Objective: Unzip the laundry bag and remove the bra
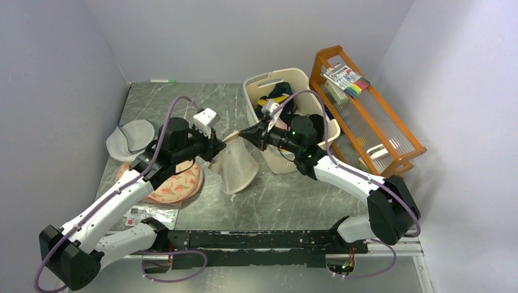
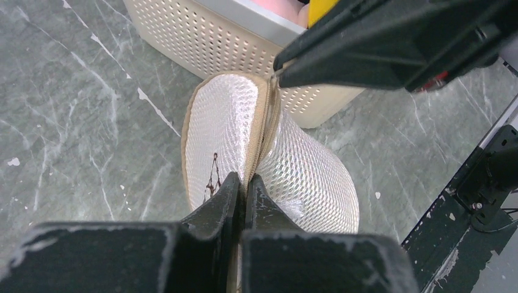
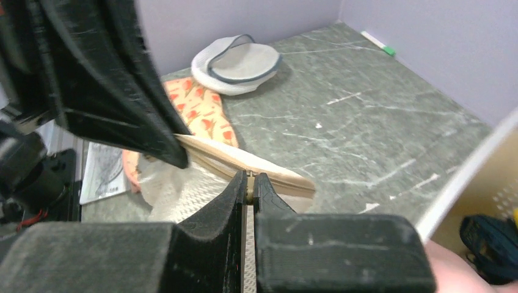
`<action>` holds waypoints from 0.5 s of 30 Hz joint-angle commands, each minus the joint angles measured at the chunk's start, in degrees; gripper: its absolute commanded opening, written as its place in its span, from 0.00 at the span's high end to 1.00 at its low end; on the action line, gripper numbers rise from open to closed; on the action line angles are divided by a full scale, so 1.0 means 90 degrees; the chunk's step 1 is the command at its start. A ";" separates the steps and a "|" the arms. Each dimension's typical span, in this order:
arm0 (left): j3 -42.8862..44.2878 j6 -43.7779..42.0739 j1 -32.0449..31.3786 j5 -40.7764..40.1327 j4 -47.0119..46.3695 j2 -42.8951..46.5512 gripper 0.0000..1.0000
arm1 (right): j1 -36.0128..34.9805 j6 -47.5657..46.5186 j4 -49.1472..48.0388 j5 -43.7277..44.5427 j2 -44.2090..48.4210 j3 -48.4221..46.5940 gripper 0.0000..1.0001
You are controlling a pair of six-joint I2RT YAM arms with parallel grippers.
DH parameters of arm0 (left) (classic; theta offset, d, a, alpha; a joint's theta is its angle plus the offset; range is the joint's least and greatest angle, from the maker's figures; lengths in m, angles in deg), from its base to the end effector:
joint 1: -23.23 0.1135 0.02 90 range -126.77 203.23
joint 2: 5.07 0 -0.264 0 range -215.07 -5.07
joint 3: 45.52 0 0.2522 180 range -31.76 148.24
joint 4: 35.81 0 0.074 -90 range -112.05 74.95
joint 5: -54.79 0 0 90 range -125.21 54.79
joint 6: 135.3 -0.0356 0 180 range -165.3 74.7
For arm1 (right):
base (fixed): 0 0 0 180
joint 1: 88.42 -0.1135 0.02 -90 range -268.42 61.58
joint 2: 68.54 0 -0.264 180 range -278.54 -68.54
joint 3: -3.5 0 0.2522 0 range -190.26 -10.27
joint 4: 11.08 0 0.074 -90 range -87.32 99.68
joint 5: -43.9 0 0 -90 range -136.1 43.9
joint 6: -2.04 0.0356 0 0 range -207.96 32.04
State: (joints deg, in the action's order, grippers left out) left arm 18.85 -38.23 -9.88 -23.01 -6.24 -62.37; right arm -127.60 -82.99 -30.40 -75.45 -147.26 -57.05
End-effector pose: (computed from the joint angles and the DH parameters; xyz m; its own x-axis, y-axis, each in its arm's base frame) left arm 0.1870 -0.1309 0.3251 -0.4040 0.1198 -0.9069 0.6527 0.7324 -0.1940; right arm 0.2316 0.2113 0.2959 -0.0651 0.0443 -0.9969 -0.9284 0.3636 0.0768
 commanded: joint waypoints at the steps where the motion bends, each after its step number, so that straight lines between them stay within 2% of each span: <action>1: 0.0063 -0.0052 0.0046 -0.0308 -0.0087 0.0145 0.93 | 0.0655 0.0917 -0.0413 0.0114 -0.0066 0.0076 1.00; 4: 0.0042 -0.0067 0.0045 -0.0348 -0.0101 0.0134 0.93 | 0.0972 0.1331 -0.0604 -0.0038 -0.0114 0.0156 1.00; 10: 0.0090 -0.0135 0.0053 -0.0234 -0.0071 0.0046 0.93 | 0.1393 0.2173 -0.1716 -0.0883 -0.0225 0.0401 1.00; 12: 0.0081 -0.0164 0.0049 -0.0079 -0.0100 0.0052 0.83 | 0.1364 0.2148 -0.1946 -0.1239 -0.0228 0.0371 1.00; 15: 0.0060 -0.0198 0.0048 0.0232 -0.0177 0.0097 0.56 | 0.1306 0.2205 -0.2075 -0.1539 -0.0272 0.0286 1.00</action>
State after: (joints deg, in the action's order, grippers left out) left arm 18.85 -39.06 -9.92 -23.16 -7.53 -62.24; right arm -116.47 -65.22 -41.61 -85.37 -149.64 -53.64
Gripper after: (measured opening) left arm 0.298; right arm 0.028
